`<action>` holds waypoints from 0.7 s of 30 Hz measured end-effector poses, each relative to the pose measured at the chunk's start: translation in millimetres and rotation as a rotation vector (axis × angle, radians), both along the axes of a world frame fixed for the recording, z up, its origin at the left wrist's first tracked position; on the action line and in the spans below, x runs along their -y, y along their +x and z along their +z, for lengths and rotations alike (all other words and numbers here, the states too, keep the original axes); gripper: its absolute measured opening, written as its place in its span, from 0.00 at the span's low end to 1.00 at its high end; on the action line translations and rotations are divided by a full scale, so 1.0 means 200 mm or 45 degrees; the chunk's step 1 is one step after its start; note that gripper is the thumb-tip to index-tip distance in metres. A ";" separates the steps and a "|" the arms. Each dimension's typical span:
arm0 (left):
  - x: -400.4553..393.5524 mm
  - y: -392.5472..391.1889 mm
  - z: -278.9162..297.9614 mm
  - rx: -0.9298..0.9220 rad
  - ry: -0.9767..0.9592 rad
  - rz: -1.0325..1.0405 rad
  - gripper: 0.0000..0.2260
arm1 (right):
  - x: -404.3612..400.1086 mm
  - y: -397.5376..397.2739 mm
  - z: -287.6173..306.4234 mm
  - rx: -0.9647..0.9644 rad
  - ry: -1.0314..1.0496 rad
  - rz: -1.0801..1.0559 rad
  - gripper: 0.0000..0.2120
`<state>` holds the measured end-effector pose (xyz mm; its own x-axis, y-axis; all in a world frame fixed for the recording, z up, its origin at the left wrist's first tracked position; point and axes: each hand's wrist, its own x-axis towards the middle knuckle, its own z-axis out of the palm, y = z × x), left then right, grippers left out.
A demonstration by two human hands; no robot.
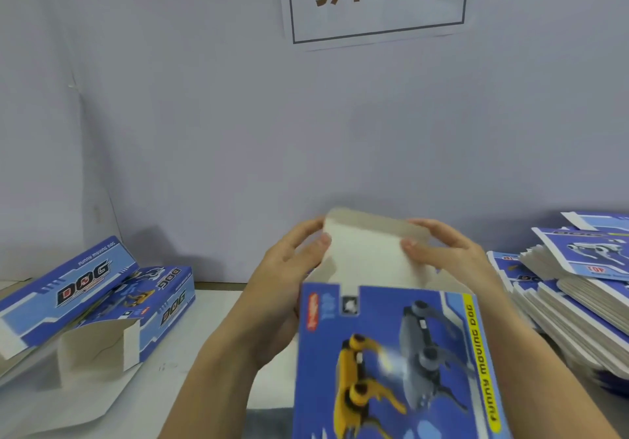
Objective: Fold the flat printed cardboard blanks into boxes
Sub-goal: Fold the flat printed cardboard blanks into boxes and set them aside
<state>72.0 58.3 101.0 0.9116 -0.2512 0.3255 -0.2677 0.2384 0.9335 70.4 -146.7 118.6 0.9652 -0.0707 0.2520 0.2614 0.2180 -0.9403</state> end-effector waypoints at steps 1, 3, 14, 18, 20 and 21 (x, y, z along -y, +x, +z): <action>0.02 0.00 0.00 -0.008 0.024 -0.017 0.14 | 0.02 0.00 0.00 0.032 0.067 -0.083 0.10; 0.01 0.00 0.01 -0.017 0.139 -0.002 0.12 | 0.07 0.01 -0.02 0.083 0.297 -0.211 0.09; -0.21 -0.07 -0.05 -0.129 0.482 -0.419 0.23 | 0.16 0.06 -0.10 0.170 0.997 -0.148 0.12; -0.25 -0.10 -0.01 0.075 -0.021 -0.155 0.26 | 0.22 0.10 -0.23 -0.133 1.062 -0.176 0.14; -0.28 -0.07 0.03 0.230 -0.468 0.119 0.24 | 0.23 0.11 -0.27 -0.202 0.968 -0.183 0.16; -0.31 -0.06 0.05 0.299 -0.655 0.220 0.24 | 0.22 0.12 -0.27 -0.193 0.895 -0.172 0.16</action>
